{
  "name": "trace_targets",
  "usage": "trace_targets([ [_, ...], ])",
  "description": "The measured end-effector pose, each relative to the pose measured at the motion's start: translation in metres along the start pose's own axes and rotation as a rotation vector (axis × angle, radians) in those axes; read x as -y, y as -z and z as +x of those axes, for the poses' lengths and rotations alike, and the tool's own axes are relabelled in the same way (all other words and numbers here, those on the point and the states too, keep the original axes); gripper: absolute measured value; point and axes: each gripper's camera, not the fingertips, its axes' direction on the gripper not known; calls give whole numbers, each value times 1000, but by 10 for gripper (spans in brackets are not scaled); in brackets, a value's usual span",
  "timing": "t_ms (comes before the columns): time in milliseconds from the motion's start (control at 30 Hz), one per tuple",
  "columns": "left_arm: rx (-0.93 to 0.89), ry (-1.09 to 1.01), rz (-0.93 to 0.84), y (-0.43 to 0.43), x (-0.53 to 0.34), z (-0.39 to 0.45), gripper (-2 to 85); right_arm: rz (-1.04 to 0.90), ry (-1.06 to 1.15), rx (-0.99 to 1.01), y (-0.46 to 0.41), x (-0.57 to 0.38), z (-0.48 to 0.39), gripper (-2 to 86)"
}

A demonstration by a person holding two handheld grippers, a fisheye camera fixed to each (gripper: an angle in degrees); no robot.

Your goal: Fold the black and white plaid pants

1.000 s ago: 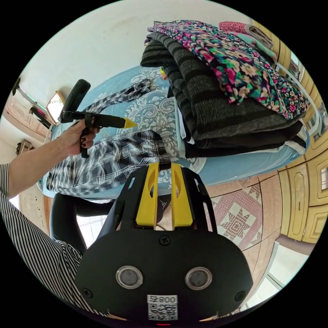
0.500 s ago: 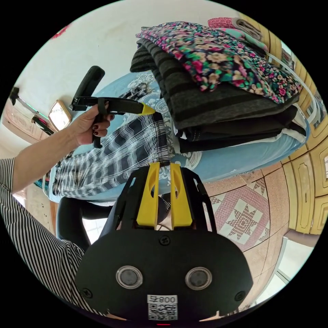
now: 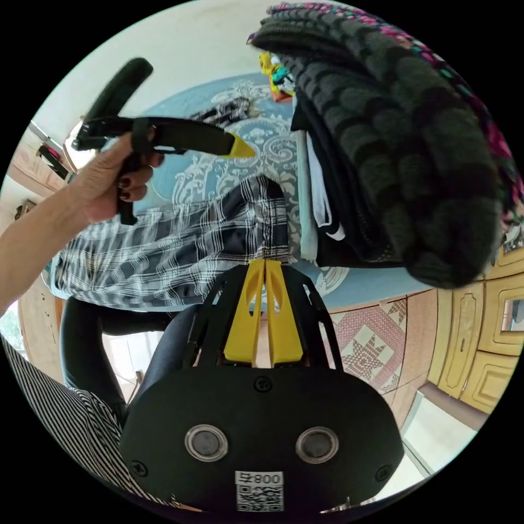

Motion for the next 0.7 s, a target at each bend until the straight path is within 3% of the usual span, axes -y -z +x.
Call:
trace_targets([
  [100,17,-11,-38,8,-42,-1,21,34,44,-36,-5,12,-23,2],
  [200,162,-10,-187,1,-83,-6,9,47,62,-36,-8,25,-38,1],
  [500,185,104,66,126,-248,-24,6,12,4,-141,-3,87,-92,1],
  [700,245,454,346,278,-484,-83,31,94,-32,-95,16,141,-138,1],
])
